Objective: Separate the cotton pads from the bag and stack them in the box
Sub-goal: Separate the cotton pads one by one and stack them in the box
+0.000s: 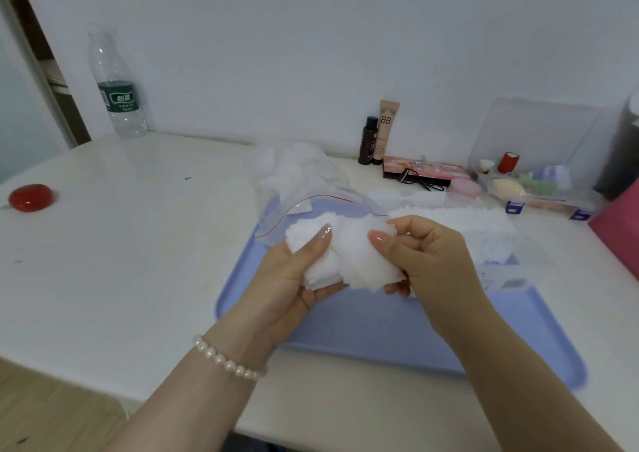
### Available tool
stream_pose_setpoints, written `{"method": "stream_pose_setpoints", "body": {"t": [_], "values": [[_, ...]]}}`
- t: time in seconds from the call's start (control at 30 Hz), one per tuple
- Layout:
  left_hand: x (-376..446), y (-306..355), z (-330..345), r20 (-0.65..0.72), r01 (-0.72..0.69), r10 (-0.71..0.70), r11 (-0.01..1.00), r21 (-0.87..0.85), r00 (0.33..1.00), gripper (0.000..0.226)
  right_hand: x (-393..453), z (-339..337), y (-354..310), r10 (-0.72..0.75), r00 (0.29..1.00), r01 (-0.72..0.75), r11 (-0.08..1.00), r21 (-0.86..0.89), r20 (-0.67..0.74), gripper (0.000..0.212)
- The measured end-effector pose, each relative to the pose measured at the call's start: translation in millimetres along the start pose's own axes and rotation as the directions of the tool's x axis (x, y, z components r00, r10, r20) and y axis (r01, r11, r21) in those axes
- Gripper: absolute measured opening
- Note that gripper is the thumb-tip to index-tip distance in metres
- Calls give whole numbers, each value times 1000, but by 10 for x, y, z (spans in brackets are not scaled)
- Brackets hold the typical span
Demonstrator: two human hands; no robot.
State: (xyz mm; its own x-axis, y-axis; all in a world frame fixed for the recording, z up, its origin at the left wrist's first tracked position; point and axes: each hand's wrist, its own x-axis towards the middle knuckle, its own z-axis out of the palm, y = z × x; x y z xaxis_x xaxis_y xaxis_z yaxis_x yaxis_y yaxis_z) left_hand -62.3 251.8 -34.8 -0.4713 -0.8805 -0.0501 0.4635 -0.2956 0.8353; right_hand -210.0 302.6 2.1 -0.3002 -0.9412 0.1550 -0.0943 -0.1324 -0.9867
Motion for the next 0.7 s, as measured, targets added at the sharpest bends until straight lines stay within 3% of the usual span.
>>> {"method": "stream_pose_setpoints", "body": {"t": [0.07,0.17,0.37,0.47,0.57,0.7], "values": [[0,-7,-12,42,1,-2,1000,8,999,77,1,18,4,-19,998,19,1000,-1,-59,14],[-9,-12,3,79,-3,-3,997,73,997,54,-5,39,5,-16,995,20,999,30,-101,14],[-7,-18,34,67,-8,4,998,58,998,51,3,99,80,-61,991,56,998,-41,-118,6],[-5,-4,41,37,-21,20,1000,4,999,59,29,58,130,-358,917,286,897,-337,-177,20],[-16,12,37,40,-33,35,998,-51,999,50,-8,36,111,-597,801,513,648,-563,41,26],[-31,25,23,58,-30,33,998,-57,998,46,-33,66,160,-566,800,560,585,-586,199,32]]}}
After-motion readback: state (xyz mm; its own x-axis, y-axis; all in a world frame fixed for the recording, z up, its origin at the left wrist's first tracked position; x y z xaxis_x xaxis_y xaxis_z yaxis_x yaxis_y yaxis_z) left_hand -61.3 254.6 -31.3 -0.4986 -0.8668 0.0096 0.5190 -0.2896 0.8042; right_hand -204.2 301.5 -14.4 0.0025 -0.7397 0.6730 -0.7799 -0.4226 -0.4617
